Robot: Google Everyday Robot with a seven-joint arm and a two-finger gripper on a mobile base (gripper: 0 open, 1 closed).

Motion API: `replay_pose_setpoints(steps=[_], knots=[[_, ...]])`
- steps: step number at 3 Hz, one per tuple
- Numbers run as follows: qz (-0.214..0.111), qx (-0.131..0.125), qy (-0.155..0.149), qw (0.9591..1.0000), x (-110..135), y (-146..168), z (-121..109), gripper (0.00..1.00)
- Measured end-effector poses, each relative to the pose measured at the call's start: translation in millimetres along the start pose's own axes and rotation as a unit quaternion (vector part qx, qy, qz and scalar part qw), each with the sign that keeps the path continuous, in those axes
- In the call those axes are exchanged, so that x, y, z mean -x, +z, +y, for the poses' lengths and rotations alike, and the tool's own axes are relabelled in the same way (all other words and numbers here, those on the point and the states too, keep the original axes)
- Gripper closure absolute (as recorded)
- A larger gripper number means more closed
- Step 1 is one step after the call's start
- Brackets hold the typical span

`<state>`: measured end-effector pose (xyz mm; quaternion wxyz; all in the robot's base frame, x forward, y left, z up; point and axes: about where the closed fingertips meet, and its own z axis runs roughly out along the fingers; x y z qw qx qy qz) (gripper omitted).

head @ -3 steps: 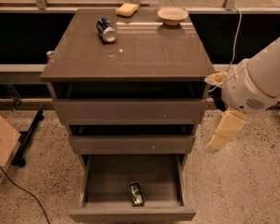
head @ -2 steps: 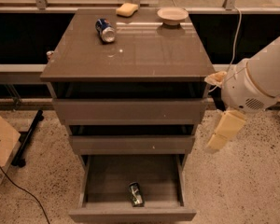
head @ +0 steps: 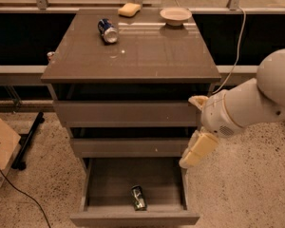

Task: Pick green can from bottom drawer and place on counter

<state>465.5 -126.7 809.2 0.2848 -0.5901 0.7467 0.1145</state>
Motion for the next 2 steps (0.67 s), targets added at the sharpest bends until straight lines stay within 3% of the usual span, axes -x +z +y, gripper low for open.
replay_pose_setpoints(steps=[1, 2], knots=[[-0.048, 0.003, 0.017, 0.9987, -7.7, 57.2, 0.6, 0.00], [-0.048, 0.003, 0.016, 0.9987, -7.6, 57.1, 0.6, 0.00]])
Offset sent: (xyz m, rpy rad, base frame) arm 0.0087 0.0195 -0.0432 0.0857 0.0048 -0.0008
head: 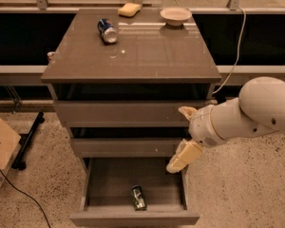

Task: Pick green can from bottom drawer and place on counter

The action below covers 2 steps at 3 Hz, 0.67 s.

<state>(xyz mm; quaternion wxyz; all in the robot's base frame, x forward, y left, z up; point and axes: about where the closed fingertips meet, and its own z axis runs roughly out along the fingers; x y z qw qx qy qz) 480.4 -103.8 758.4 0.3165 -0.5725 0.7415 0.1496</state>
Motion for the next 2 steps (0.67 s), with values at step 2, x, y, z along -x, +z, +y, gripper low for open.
replay_pose_setpoints(steps=[2], knots=[[-0.016, 0.002, 0.014, 0.9998, -13, 64, 10, 0.00]])
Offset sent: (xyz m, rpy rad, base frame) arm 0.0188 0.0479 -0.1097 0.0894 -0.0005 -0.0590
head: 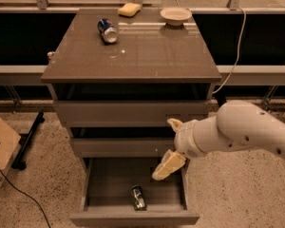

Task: Pick green can from bottom drawer and place on counter

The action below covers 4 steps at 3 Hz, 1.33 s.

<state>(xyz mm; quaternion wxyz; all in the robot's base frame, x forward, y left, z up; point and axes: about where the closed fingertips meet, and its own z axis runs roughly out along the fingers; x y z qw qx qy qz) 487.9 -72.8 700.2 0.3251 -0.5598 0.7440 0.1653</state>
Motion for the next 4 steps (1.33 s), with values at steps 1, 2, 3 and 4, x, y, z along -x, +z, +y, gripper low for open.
replay_pose_setpoints(steps=[1, 2, 3, 4], knots=[[-0.031, -0.004, 0.035, 0.9989, -23, 46, 5, 0.00], [-0.070, -0.002, 0.083, 0.9941, -48, 96, 5, 0.00], [-0.075, 0.024, 0.112, 0.9906, -70, 125, 20, 0.00], [-0.063, 0.014, 0.111, 0.9918, -69, 144, 15, 0.00]])
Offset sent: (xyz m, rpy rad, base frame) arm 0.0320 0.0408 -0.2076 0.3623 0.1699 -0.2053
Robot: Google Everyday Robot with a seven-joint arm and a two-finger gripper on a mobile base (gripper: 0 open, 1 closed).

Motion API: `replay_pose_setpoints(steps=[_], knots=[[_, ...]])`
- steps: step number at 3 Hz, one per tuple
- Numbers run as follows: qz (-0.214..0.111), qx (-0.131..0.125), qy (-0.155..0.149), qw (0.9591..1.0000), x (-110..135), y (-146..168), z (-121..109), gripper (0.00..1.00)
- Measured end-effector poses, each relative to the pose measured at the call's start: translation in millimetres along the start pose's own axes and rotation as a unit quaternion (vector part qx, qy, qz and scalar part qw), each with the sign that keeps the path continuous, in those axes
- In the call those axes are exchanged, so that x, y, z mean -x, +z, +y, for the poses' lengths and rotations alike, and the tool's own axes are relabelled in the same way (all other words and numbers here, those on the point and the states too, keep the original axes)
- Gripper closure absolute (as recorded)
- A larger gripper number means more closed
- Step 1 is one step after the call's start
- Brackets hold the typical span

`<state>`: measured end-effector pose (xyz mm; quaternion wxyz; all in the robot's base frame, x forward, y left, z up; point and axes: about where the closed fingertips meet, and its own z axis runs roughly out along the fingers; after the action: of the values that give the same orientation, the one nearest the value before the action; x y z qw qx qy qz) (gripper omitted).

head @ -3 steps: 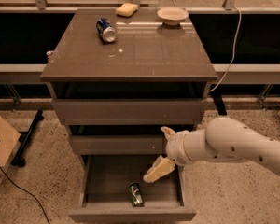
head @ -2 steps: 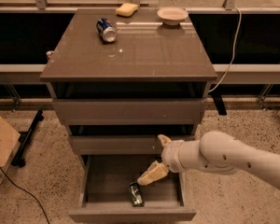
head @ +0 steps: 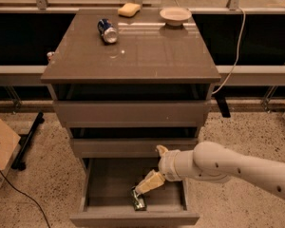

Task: Pick green can from bottom drawer and place on counter

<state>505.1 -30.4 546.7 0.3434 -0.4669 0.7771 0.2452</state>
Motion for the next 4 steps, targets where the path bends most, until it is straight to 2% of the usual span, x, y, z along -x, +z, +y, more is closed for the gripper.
replay_pose_setpoints(steps=[1, 2, 3, 4], knots=[[0.004, -0.002, 0.010, 0.9999, -12, 32, -4, 0.00], [0.005, 0.002, 0.042, 0.9991, -46, 79, -6, 0.00], [0.000, 0.007, 0.066, 0.9978, -69, 108, -5, 0.00], [-0.017, 0.021, 0.105, 0.9941, -99, 146, -6, 0.00]])
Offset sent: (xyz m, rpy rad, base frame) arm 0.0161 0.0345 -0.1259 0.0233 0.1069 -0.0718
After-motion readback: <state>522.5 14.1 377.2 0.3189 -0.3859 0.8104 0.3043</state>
